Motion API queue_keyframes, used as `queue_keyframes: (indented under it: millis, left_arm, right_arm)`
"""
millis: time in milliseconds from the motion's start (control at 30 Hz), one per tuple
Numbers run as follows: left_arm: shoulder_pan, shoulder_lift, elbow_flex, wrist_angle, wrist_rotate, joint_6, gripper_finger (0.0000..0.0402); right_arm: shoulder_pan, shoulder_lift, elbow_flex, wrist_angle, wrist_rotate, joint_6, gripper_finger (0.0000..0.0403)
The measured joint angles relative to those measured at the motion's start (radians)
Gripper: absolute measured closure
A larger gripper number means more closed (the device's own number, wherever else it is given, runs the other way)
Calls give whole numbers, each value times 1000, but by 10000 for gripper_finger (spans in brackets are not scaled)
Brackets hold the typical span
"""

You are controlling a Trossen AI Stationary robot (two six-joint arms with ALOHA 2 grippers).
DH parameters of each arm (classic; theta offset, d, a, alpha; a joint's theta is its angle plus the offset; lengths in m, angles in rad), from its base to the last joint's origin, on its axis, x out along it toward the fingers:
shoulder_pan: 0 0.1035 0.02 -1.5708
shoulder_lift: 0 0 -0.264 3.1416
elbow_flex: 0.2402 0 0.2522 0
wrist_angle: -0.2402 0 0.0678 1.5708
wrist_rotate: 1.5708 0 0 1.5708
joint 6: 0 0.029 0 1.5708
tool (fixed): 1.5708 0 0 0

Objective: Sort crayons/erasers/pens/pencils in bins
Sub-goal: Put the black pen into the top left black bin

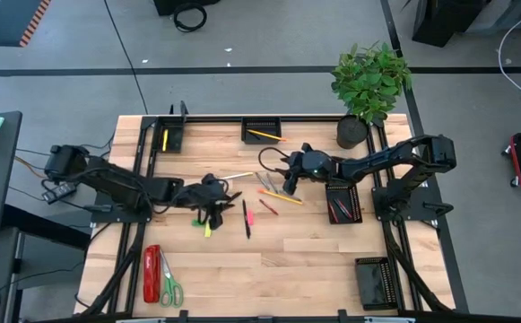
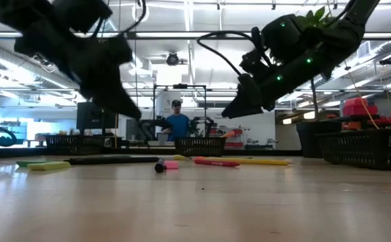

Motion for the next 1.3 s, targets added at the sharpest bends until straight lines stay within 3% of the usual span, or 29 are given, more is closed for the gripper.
queue_keyframes:
  millis: [167,300,600,933,1300]
  left_arm:
    - [24,16,-59,57,-13,-24,271]
    - [6,58,-99,191,-77,-13,276]
    - [-12,280,-103,401,-117,-6,275]
    - [-13,397,-84,431,-165,-11,280]
    - [-17,382,-80,471,-153,58,290]
  right_arm:
    - [1,0,-8,56,-13,-26,210]
    - [8,0,-7,66,-12,-30,210]
    - [20,0,-7,78,-13,-48,210]
    - [21,0,-7,78,-13,-38,210]
    - [21,0,-6,78,-12,-40,210]
